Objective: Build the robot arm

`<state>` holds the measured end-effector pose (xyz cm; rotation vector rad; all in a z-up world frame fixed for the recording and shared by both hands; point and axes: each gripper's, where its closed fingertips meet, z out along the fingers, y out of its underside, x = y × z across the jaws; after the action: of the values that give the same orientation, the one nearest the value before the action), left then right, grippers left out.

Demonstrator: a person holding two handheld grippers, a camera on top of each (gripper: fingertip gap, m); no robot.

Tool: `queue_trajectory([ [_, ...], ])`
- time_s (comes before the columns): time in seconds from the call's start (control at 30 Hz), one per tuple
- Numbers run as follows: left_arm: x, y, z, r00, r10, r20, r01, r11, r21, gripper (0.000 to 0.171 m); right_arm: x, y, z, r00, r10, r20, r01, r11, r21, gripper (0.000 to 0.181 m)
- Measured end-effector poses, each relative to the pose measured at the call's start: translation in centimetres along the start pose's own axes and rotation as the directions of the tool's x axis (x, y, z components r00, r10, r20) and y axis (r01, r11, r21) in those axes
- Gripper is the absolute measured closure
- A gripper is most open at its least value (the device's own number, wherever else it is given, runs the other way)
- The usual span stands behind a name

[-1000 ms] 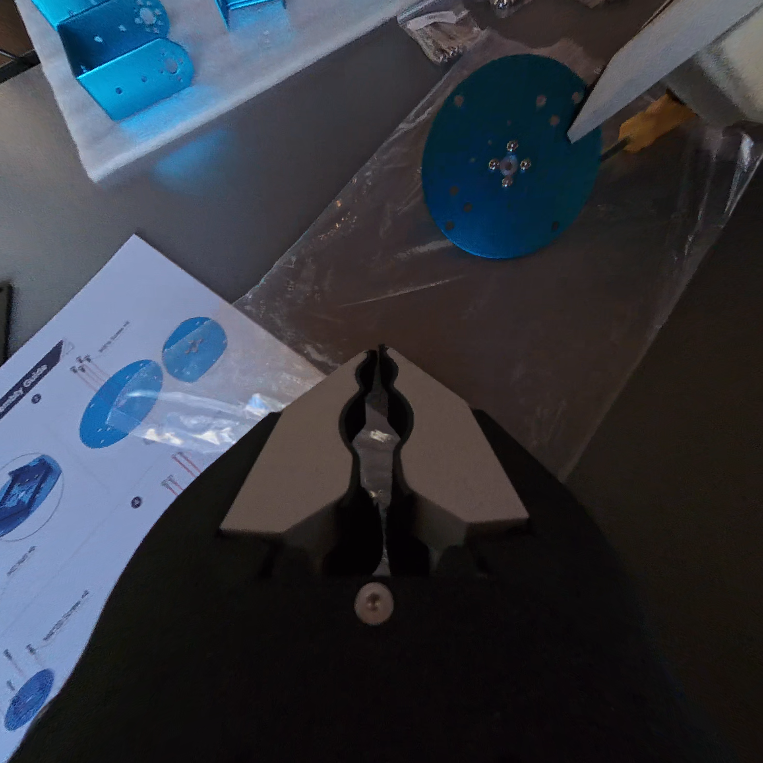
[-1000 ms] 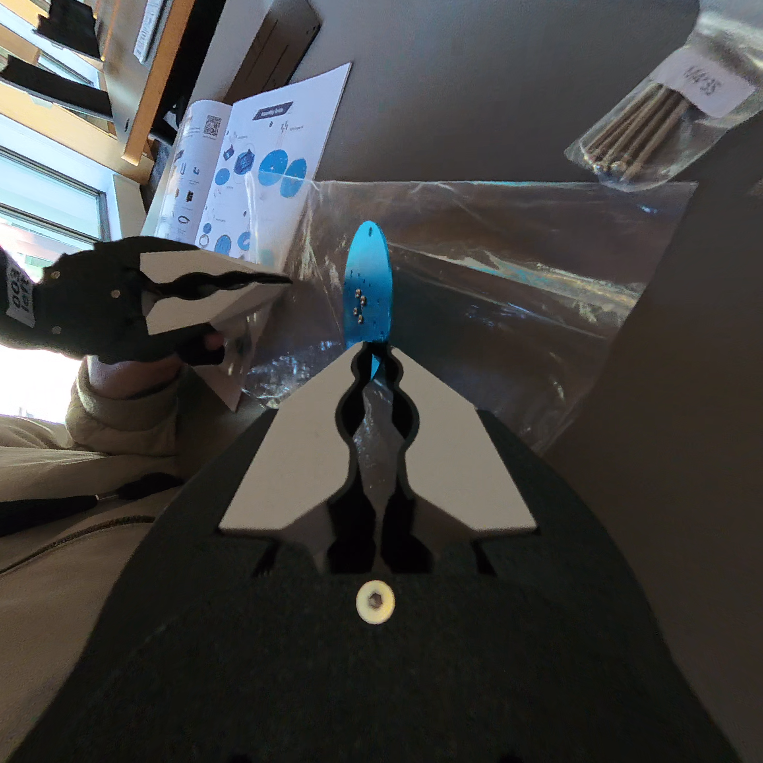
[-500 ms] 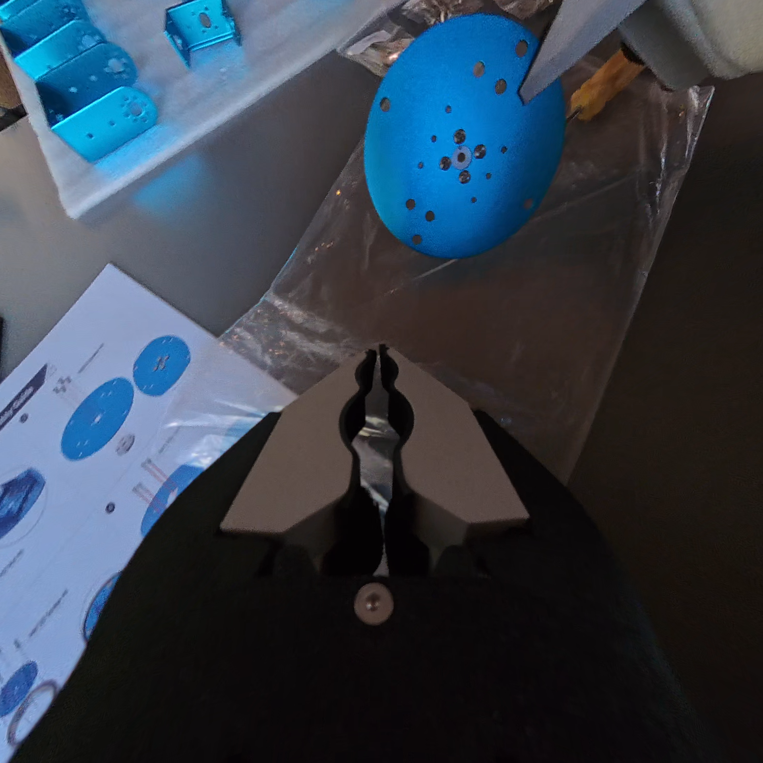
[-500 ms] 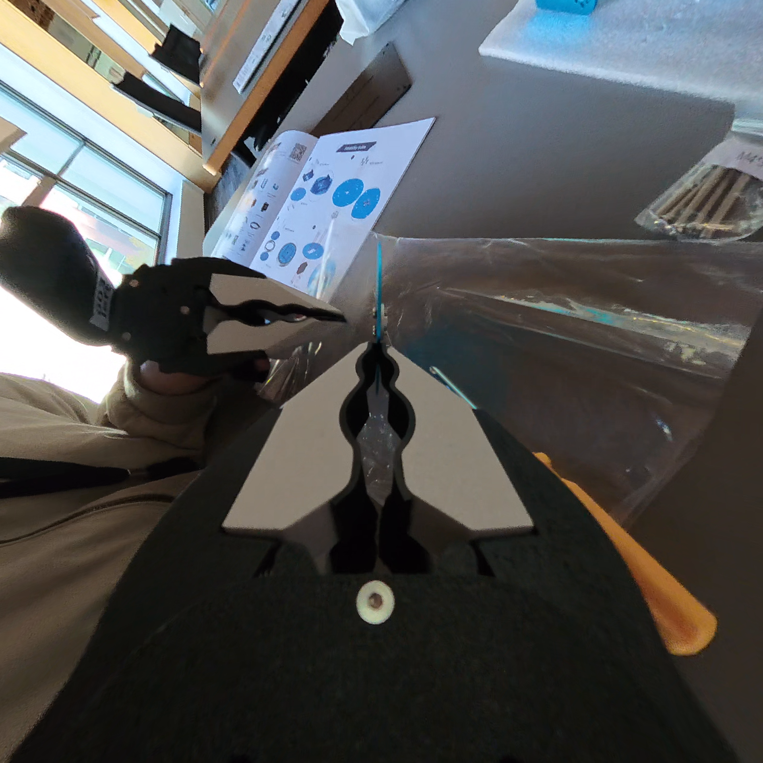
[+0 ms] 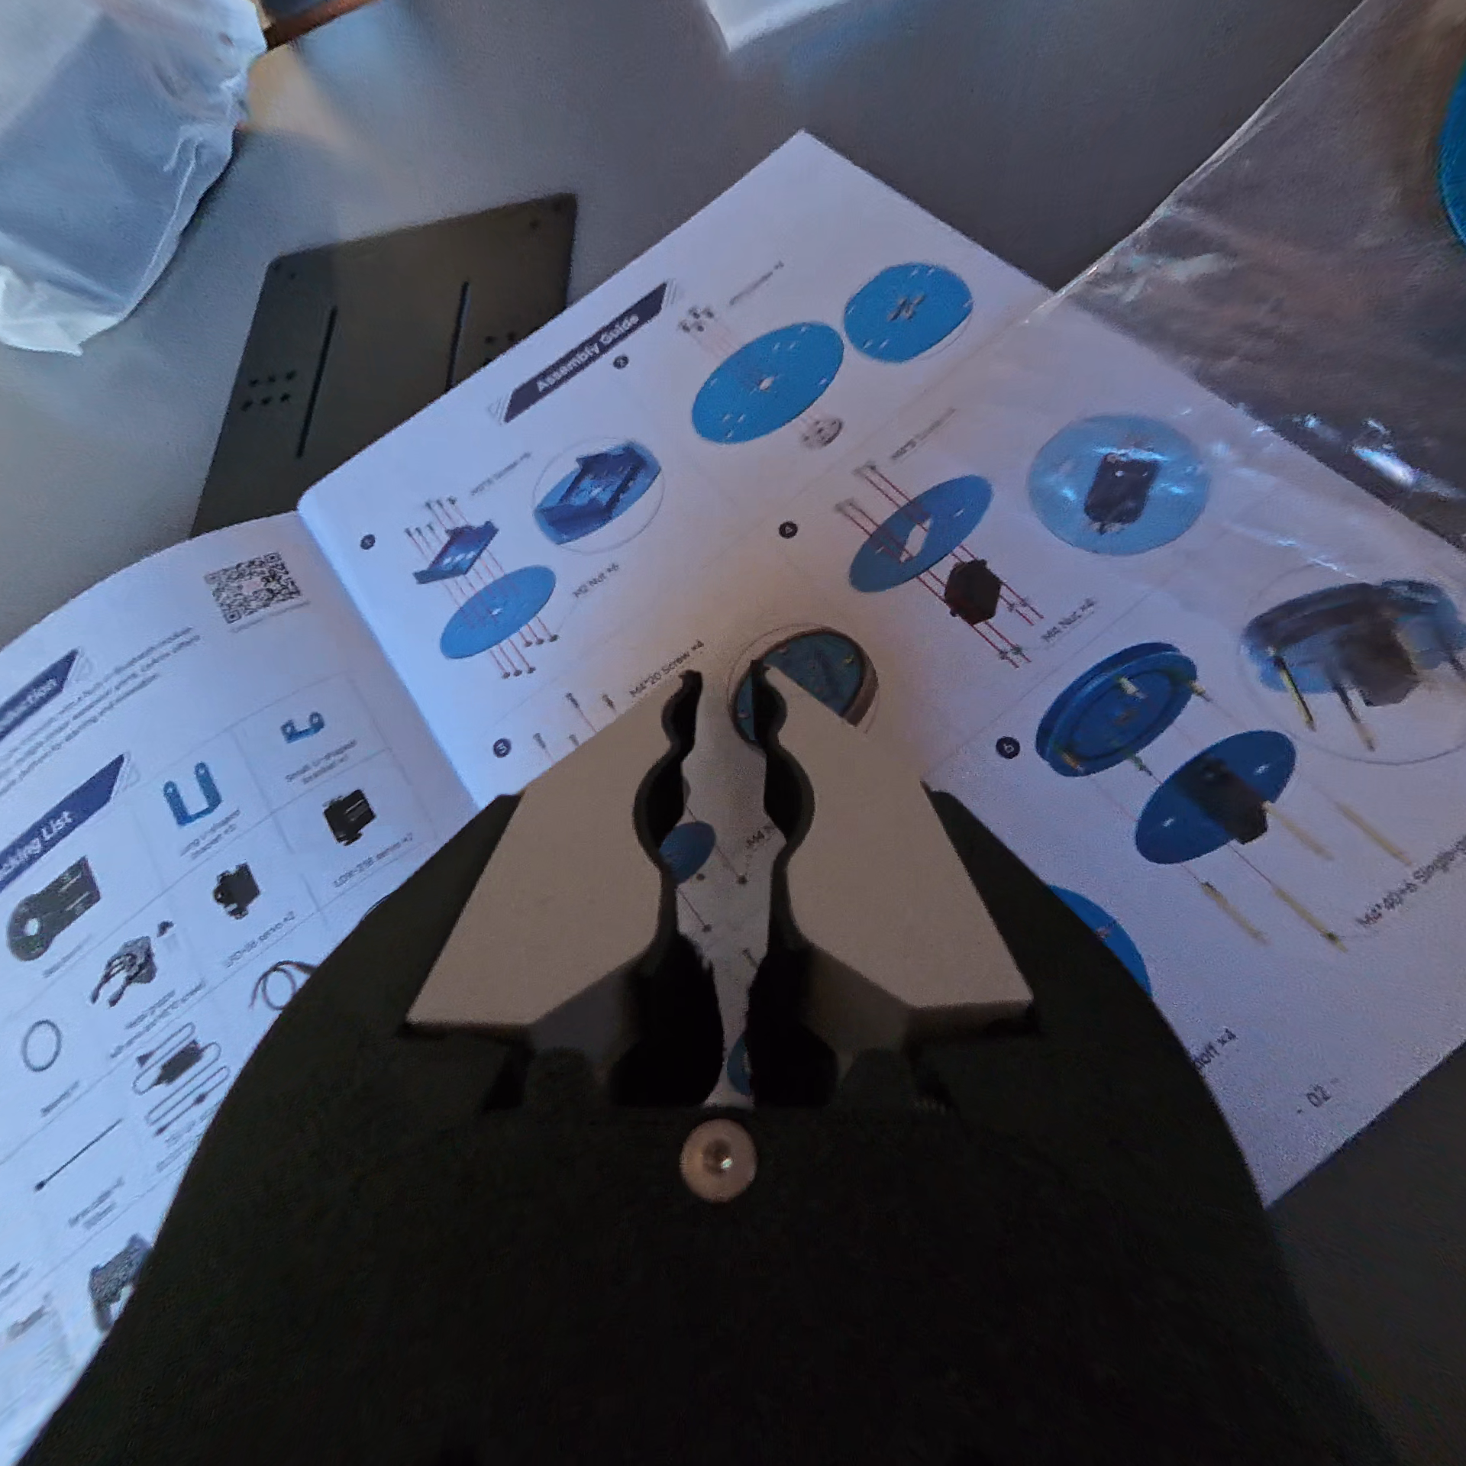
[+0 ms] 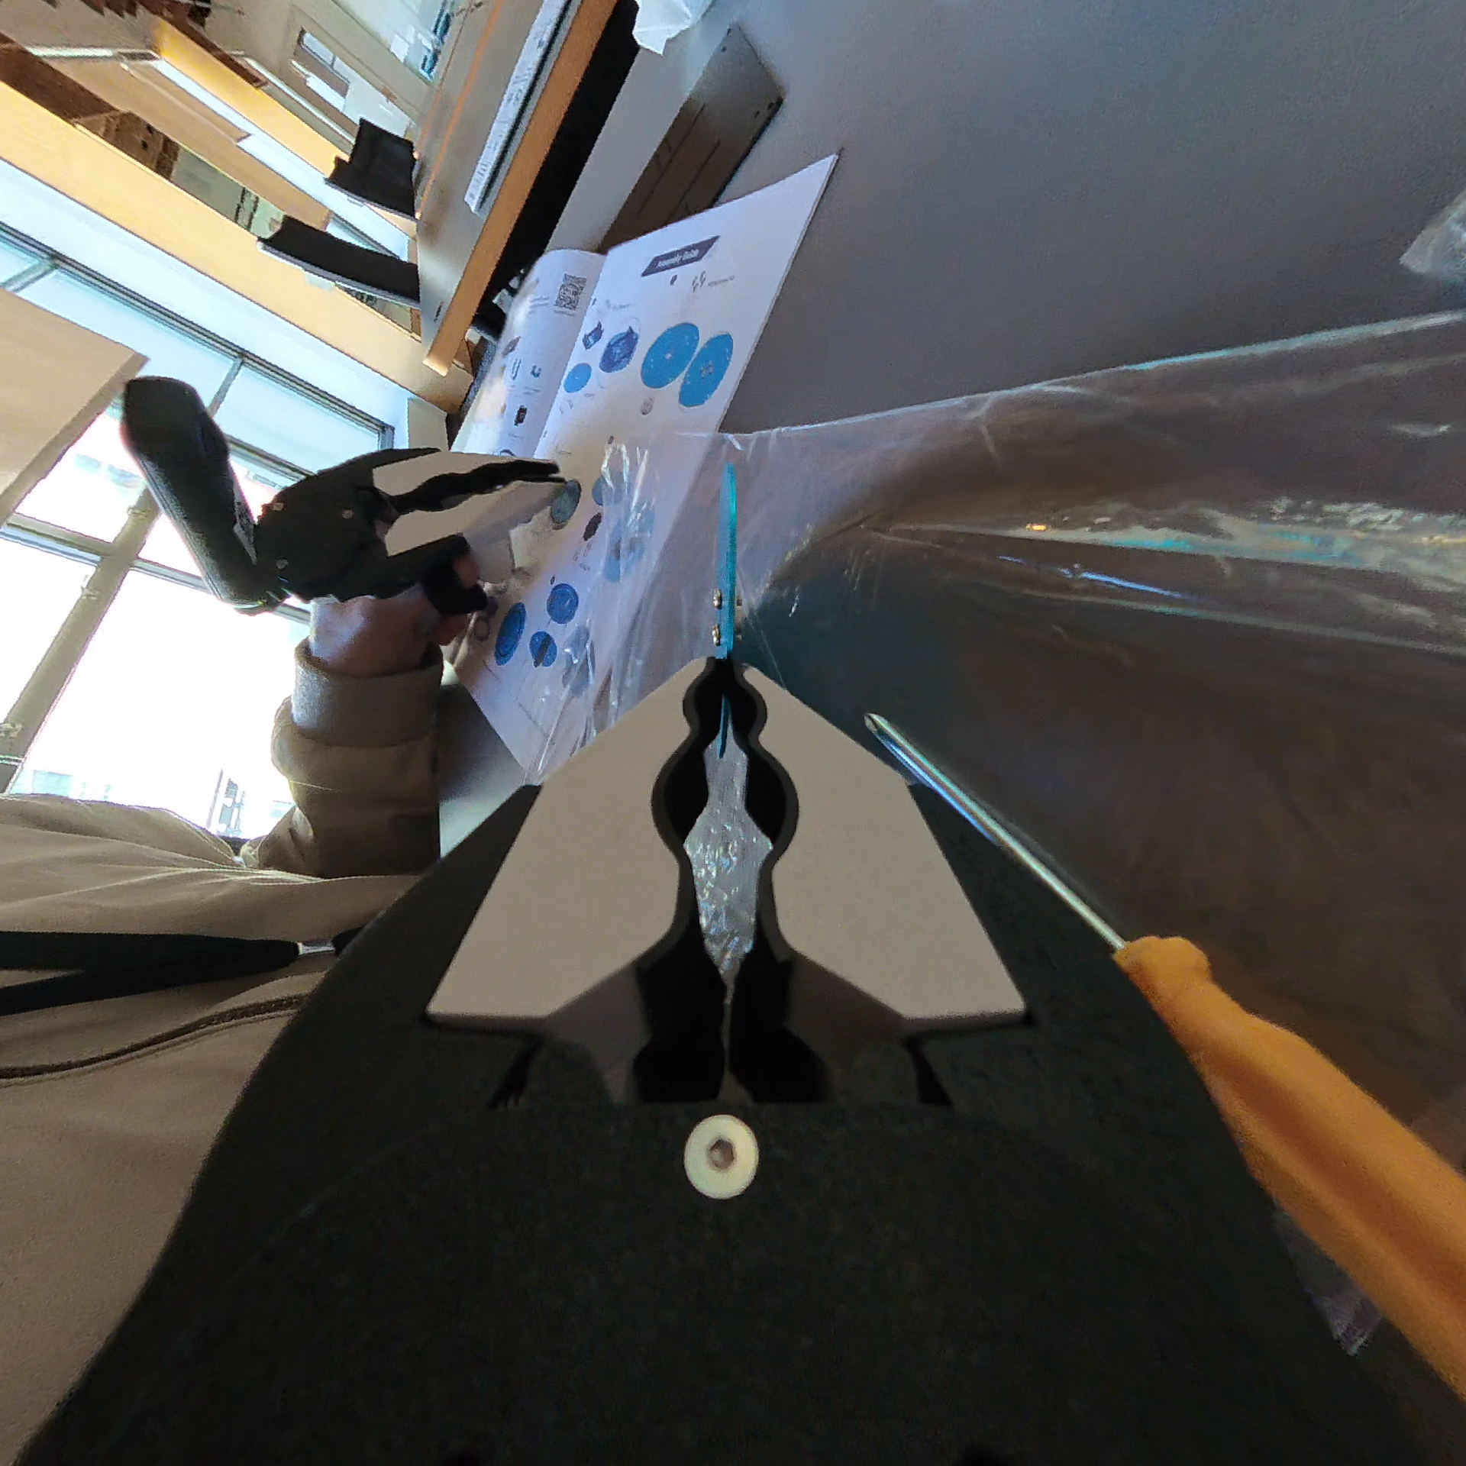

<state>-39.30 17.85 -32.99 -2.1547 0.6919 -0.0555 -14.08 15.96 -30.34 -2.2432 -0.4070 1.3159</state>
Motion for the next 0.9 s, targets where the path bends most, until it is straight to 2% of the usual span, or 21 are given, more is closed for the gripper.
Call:
queue_trajectory([
  [0.37, -3.6, 1.8, -1.0, 0.996, -0.019, 0.083, 0.02, 1.0, -0.008, 0.152, -0.1, 0.6, 0.6, 0.998, 0.068, 0.011, -0.068, 0.998, 0.009, 0.18],
  [0.5, -3.9, 0.6, -1.7, 0.994, -0.035, 0.104, 0.031, 0.999, 0.044, 0.152, -0.4, 0.5, 0.7, 0.997, 0.069, 0.029, -0.069, 0.997, 0.016, 0.181],
  [0.6, -1.7, -1.9, -2.6, 0.998, -0.04, 0.042, 0.033, 0.989, 0.142, 0.152, -0.7, 0.4, 0.8, 0.997, 0.06, 0.047, -0.061, 0.998, 0.021, 0.181],
  [0.7, 2.0, -4.2, -3.4, 0.991, -0.078, -0.112, 0.101, 0.97, 0.22, 0.152, -1.2, 0.1, 0.7, 0.997, 0.04, 0.064, -0.043, 0.998, 0.042, 0.181],
  [0.8, 5.9, -5.6, -3.8, 0.949, -0.12, -0.292, 0.195, 0.95, 0.243, 0.152, -2.0, -0.4, 0.4, 0.996, -0.011, 0.084, 0.005, 0.998, 0.068, 0.181],
  [0.9, 8.0, -6.0, -4.2, 0.912, -0.14, -0.385, 0.247, 0.938, 0.243, 0.152, -2.2, -0.3, 0.4, 0.996, -0.033, 0.077, 0.028, 0.998, 0.064, 0.181],
])
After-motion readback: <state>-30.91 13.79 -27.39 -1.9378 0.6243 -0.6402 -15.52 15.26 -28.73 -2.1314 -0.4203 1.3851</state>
